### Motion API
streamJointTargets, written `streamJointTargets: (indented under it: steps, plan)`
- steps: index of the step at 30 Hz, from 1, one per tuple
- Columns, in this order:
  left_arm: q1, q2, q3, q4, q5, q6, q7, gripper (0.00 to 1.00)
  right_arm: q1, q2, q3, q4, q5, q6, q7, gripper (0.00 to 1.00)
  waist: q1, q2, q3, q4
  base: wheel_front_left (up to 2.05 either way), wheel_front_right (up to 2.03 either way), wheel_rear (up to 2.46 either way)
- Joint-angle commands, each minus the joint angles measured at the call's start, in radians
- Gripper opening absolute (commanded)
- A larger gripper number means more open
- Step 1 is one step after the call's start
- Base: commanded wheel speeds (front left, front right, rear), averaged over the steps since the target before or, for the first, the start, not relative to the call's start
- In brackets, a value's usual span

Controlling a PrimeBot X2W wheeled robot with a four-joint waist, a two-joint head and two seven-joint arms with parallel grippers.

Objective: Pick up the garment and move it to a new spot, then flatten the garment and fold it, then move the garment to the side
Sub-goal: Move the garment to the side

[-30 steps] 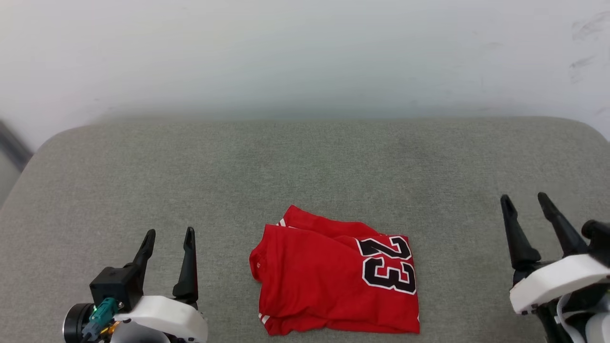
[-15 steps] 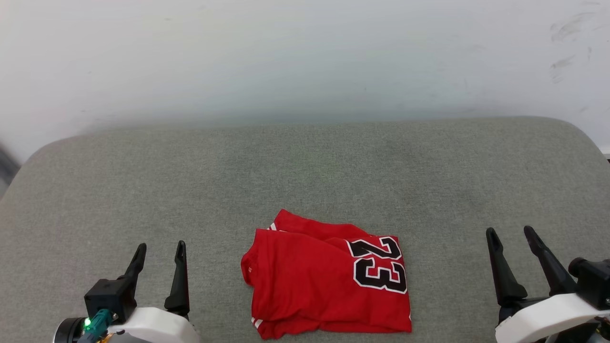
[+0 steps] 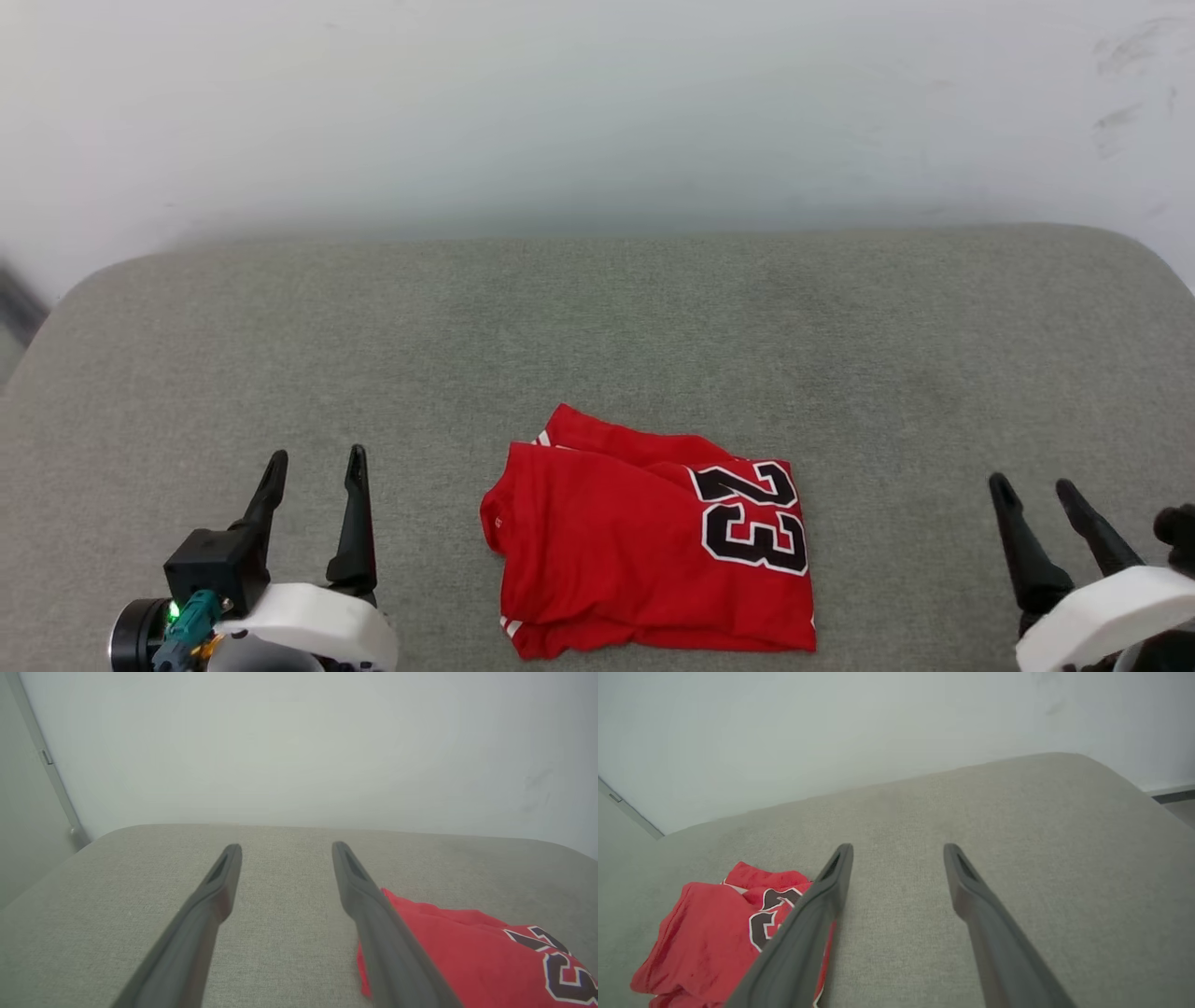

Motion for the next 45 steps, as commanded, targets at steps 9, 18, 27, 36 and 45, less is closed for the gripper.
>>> streamJointTargets:
  steps: [9,18,27,36,45]
  plan:
    - [-0.062,-0.047,-0.005,0.013,0.030,-0.025,-0.027,1.00,-0.080,-0.132,-0.097,0.272,0.284,0.000,0.294,1.00,0.0000,-0.0001,0.030,0.102,0.00,0.00,0.00]
    - [-0.099,-0.075,-0.007,0.014,0.056,-0.049,-0.034,1.00,-0.224,-0.072,-0.030,0.479,0.618,0.000,0.515,1.00,0.0000,-0.0001,0.095,0.180,0.00,0.00,0.00]
    - [-0.126,-0.087,-0.007,0.031,0.068,-0.064,-0.035,1.00,-0.304,-0.078,0.082,0.594,0.756,0.000,0.510,0.69,0.0000,-0.0001,0.140,0.225,0.00,0.00,0.00]
    - [-0.119,-0.089,-0.008,0.047,0.076,-0.070,-0.036,1.00,-0.342,-0.158,0.218,0.591,0.709,-0.001,0.405,0.00,0.0000,-0.0001,0.112,0.205,0.00,0.00,0.00]
    - [-0.084,-0.074,-0.004,0.019,0.083,-0.066,-0.036,1.00,-0.416,-0.250,0.380,0.683,0.438,-0.001,0.300,0.00,0.0000,-0.0001,0.072,0.057,0.00,0.00,0.00]
